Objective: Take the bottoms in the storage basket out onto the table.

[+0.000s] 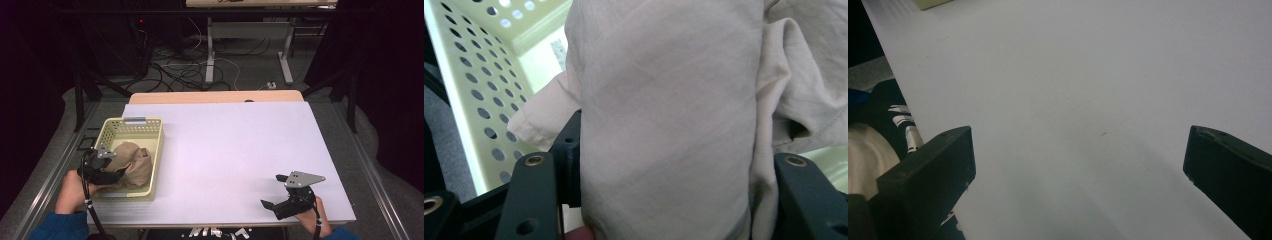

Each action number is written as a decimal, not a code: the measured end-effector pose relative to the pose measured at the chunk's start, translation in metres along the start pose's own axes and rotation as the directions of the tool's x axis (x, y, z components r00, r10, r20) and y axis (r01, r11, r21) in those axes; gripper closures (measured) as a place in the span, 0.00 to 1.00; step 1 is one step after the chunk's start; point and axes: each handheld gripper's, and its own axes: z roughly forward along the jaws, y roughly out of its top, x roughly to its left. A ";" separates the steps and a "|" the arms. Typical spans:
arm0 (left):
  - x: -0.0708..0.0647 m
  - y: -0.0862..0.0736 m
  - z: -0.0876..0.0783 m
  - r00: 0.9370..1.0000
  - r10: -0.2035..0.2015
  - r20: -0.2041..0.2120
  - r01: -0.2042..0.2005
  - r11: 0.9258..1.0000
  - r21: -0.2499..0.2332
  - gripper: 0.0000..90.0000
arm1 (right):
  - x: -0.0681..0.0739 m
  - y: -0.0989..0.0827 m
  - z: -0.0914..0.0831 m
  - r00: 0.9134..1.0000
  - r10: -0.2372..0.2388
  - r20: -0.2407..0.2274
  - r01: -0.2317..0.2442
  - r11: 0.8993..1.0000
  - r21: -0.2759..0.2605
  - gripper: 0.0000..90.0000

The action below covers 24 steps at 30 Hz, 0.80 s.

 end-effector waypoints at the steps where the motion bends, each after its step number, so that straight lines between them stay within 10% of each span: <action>1: 0.000 0.000 -0.001 1.000 0.005 -0.009 -0.005 1.000 0.000 0.46 | 0.000 0.000 -0.001 1.000 0.000 -0.004 0.000 1.000 0.015 0.00; 24: 0.001 0.002 -0.006 1.000 -0.012 -0.027 0.011 0.999 -0.048 0.47 | 0.000 0.000 0.001 1.000 0.003 0.000 -0.003 1.000 -0.003 0.00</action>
